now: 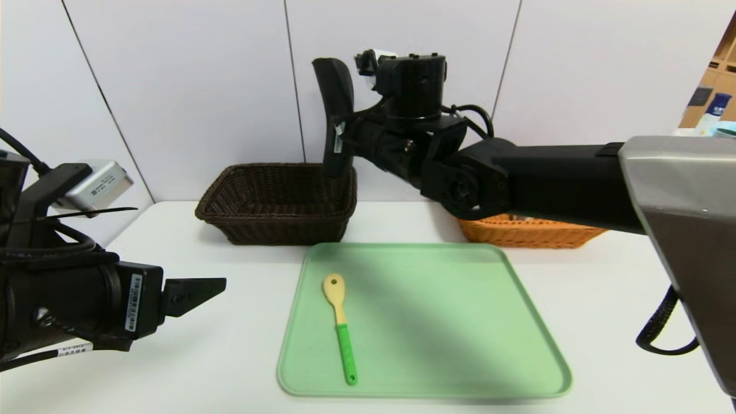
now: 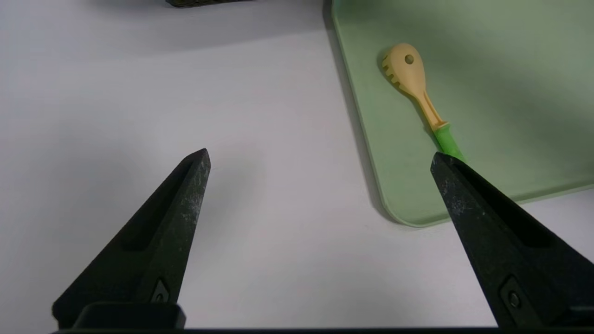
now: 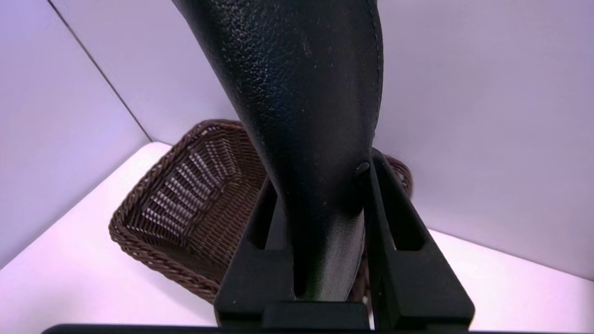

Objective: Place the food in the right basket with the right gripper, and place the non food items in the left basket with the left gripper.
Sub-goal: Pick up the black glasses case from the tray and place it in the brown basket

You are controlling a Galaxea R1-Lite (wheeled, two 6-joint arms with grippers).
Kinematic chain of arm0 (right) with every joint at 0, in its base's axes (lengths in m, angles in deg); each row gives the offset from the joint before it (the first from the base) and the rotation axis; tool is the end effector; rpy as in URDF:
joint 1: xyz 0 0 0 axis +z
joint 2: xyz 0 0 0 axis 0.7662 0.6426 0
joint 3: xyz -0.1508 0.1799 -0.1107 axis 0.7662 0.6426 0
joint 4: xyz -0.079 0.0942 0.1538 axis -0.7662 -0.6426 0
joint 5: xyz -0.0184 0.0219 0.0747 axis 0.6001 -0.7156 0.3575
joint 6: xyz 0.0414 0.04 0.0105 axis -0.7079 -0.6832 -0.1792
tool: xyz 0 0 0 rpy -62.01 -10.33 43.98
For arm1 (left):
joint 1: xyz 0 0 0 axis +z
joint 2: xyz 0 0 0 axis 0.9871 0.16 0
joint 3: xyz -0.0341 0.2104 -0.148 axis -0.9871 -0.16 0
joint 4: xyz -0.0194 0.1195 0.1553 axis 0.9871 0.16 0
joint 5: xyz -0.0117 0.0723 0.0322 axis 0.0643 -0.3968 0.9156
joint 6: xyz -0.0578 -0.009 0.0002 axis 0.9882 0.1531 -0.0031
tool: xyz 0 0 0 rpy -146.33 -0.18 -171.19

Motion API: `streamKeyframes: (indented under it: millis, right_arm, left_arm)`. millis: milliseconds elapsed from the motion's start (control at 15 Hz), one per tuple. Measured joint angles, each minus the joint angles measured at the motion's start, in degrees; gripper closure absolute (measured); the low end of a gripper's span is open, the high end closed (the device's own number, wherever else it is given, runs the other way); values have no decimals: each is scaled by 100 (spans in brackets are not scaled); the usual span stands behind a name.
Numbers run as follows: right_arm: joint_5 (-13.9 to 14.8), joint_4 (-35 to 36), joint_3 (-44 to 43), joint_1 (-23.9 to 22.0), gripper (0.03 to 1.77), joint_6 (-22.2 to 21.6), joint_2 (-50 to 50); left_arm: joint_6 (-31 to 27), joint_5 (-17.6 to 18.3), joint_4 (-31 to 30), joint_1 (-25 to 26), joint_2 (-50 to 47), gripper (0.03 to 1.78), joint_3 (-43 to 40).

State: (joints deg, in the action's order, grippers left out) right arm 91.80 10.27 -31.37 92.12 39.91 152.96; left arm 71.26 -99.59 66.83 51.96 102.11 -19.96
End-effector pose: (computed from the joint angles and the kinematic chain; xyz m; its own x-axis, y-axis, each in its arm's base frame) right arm 0.3731 0.3197 0.2286 0.8726 0.4884 -0.0063 -0.4811 0.8616 0.1616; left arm 0.1904 -0.0932 0.1854 0.8106 -0.2476 -0.5306 0.2230 0.9685 -0.1112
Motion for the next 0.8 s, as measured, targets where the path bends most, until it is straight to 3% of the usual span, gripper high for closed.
streamKeyframes:
  millis: [133,800]
  right_arm:
    - [-49,357,0,23,136,18,177]
    - [-295,678,0,-21,137,-12,858]
  left_arm:
    - [4,-57,-2,2,-2,12,-2]
    - [-11,-193,11,113,-7,12,-90]
